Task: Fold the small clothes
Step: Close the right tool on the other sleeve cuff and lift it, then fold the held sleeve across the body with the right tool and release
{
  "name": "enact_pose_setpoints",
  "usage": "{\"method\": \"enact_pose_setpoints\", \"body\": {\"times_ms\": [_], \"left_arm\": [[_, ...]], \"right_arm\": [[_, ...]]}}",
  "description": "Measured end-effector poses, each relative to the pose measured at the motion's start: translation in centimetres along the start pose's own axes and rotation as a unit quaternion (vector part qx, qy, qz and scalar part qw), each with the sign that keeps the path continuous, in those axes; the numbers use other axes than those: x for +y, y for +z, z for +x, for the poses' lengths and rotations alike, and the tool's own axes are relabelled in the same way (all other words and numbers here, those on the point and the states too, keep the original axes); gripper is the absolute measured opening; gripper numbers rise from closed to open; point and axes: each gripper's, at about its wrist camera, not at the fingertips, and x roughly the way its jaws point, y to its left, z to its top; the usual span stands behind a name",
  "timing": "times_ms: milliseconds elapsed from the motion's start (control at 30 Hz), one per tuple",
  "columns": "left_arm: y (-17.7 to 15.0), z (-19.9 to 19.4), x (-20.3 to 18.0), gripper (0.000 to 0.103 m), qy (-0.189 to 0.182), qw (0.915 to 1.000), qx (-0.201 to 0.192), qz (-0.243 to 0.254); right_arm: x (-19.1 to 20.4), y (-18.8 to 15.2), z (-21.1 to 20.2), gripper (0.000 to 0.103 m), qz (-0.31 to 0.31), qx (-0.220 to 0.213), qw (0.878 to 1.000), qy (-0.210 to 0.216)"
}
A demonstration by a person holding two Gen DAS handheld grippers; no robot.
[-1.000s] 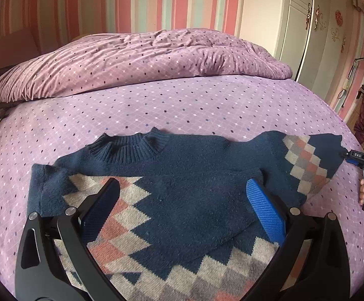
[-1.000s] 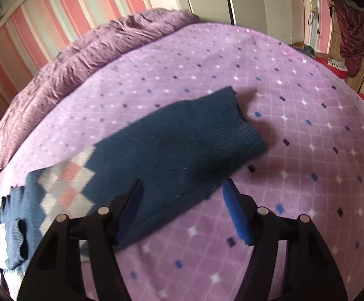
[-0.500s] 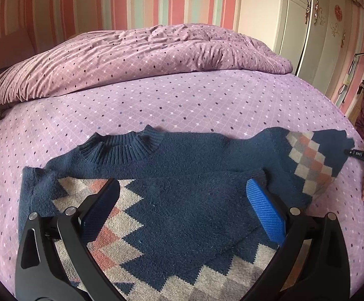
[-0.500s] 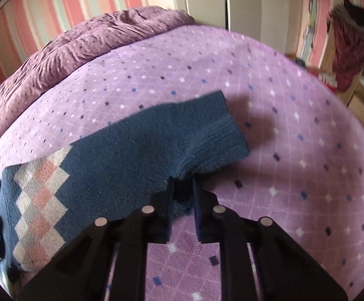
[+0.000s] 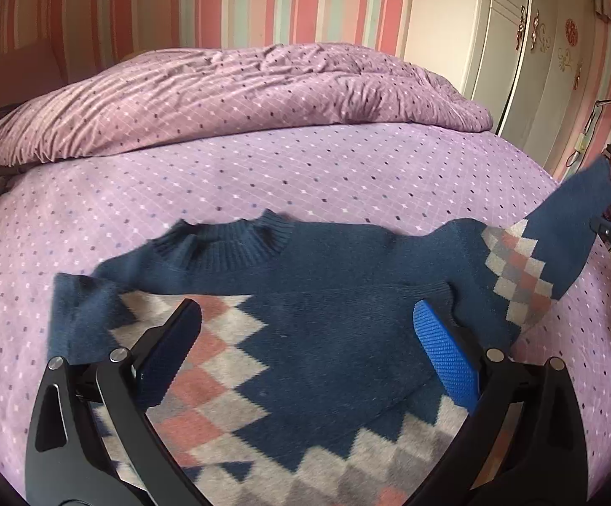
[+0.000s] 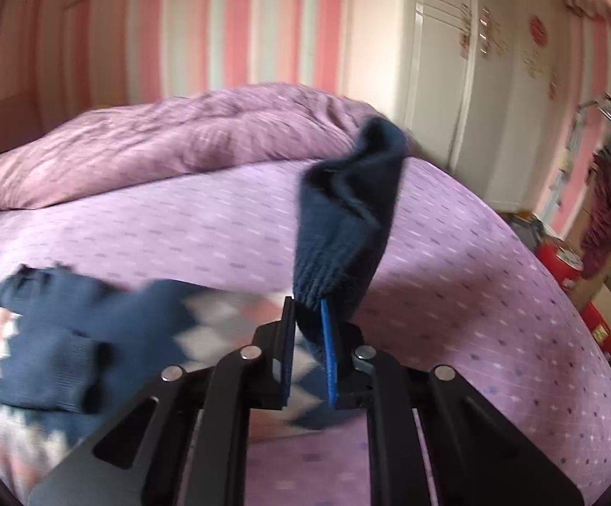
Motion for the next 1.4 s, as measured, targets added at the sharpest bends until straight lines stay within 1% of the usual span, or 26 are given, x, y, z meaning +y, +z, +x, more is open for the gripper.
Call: {"method": "enact_pose_setpoints", "body": {"times_ms": [100, 133, 200, 233, 267, 333, 367, 433, 467, 500, 567, 667, 733, 800, 867, 900, 933, 967, 1000, 1033, 1067, 1100, 1167, 1267, 1333, 1400], "left_arm": [[-0.2, -1.4, 1.8, 0.1, 0.008, 0.9999, -0.007, -0.005], [-0.3, -2.1, 2.8, 0.1, 0.01, 0.9999, -0.009, -0.008], [-0.5, -3.0, 4.6, 0.1, 0.018, 0.9996, -0.013, -0.017], [-0.6, -3.4, 5.5, 0.1, 0.021, 0.9994, -0.014, -0.022], [-0.7, -3.7, 6.3, 0.1, 0.022, 0.9993, -0.014, -0.028], [-1.1, -4.6, 8.4, 0.1, 0.027, 0.9987, -0.015, -0.041], [-1.3, -4.9, 9.2, 0.1, 0.033, 0.9984, -0.015, -0.044], [-1.7, -5.7, 10.9, 0.1, 0.046, 0.9976, -0.016, -0.049], [-1.8, -6.2, 11.7, 0.1, 0.051, 0.9972, -0.018, -0.052], [-2.0, -6.6, 12.4, 0.1, 0.055, 0.9967, -0.02, -0.055], [-2.3, -7.4, 14.0, 0.1, 0.065, 0.9957, -0.022, -0.062], [-2.8, -8.1, 15.8, 0.1, 0.074, 0.9945, -0.02, -0.072], [-3.1, -8.3, 16.4, 0.1, 0.075, 0.994, -0.022, -0.076], [-3.4, -8.1, 16.6, 0.1, 0.071, 0.9939, -0.021, -0.082], [-3.6, -7.5, 16.4, 0.1, 0.054, 0.9942, -0.018, -0.091], [-3.6, -7.3, 16.0, 0.1, 0.047, 0.9946, -0.018, -0.091], [-3.6, -6.9, 15.3, 0.1, 0.039, 0.9953, -0.016, -0.088], [-3.5, -6.3, 14.4, 0.1, 0.031, 0.9962, -0.013, -0.08], [-3.4, -6.0, 13.8, 0.1, 0.026, 0.9968, -0.011, -0.075], [-3.2, -5.2, 12.7, 0.1, 0.018, 0.9975, -0.005, -0.068], [-3.0, -4.5, 11.7, 0.1, 0.009, 0.9979, -0.001, -0.064], [-2.8, -3.9, 10.8, 0.1, -0.005, 0.9981, 0.001, -0.062], [-2.3, -1.9, 8.6, 0.1, -0.049, 0.9966, 0.011, -0.065], [-1.6, 1.5, 5.1, 0.1, -0.108, 0.9914, 0.024, -0.07], [-1.5, 3.7, 3.0, 0.1, -0.132, 0.9883, 0.033, -0.07], [-1.7, 6.0, 1.2, 0.1, -0.135, 0.9874, 0.048, -0.068]], "right_arm": [[5.4, 0.8, -1.3, 0.01, -0.007, 0.0, 0.999, 0.044], [6.6, 0.9, -1.6, 0.01, -0.008, 0.001, 0.999, 0.054], [10.9, 1.1, -2.3, 0.01, -0.005, 0.003, 0.996, 0.089], [12.3, 0.9, -2.4, 0.01, 0.0, 0.007, 0.995, 0.103], [14.6, 0.6, -2.4, 0.01, 0.008, 0.017, 0.992, 0.126], [18.4, -0.4, -2.2, 0.007, 0.014, 0.037, 0.987, 0.158], [20.9, -1.1, -2.0, 0.0, 0.018, 0.051, 0.983, 0.177], [24.8, -2.1, -1.8, 0.0, 0.013, 0.068, 0.977, 0.201], [27.7, -2.7, -1.9, 0.0, -0.001, 0.08, 0.973, 0.215], [29.6, -3.3, -1.9, 0.0, -0.012, 0.086, 0.971, 0.223], [32.9, -4.5, -2.0, 0.0, -0.033, 0.101, 0.965, 0.238], [35.5, -6.3, -2.6, 0.0, -0.054, 0.116, 0.958, 0.256], [35.6, -6.9, -2.7, 0.002, -0.07, 0.121, 0.958, 0.252], [34.7, -7.5, -2.4, 0.003, -0.082, 0.131, 0.957, 0.244], [33.0, -7.5, -2.1, 0.004, -0.079, 0.136, 0.959, 0.236], [32.2, -7.3, -1.9, 0.007, -0.078, 0.136, 0.96, 0.23], [30.8, -7.2, -1.8, 0.013, -0.075, 0.134, 0.962, 0.225], [30.1, -7.0, -1.6, 0.032, -0.072, 0.132, 0.964, 0.221], [29.2, -6.7, -1.4, 0.048, -0.068, 0.128, 0.966, 0.213], [27.7, -6.4, -1.5, 0.051, -0.062, 0.118, 0.97, 0.204], [26.7, -6.1, -1.5, 0.053, -0.06, 0.113, 0.972, 0.198], [25.7, -5.7, -1.5, 0.056, -0.058, 0.11, 0.974, 0.19], [23.3, -5.0, -1.5, 0.061, -0.053, 0.101, 0.979, 0.172], [19.8, -4.3, -1.6, 0.063, -0.038, 0.089, 0.985, 0.144], [17.9, -4.0, -1.6, 0.064, -0.027, 0.083, 0.988, 0.131], [16.2, -4.1, -1.3, 0.065, -0.02, 0.08, 0.989, 0.119]]}}
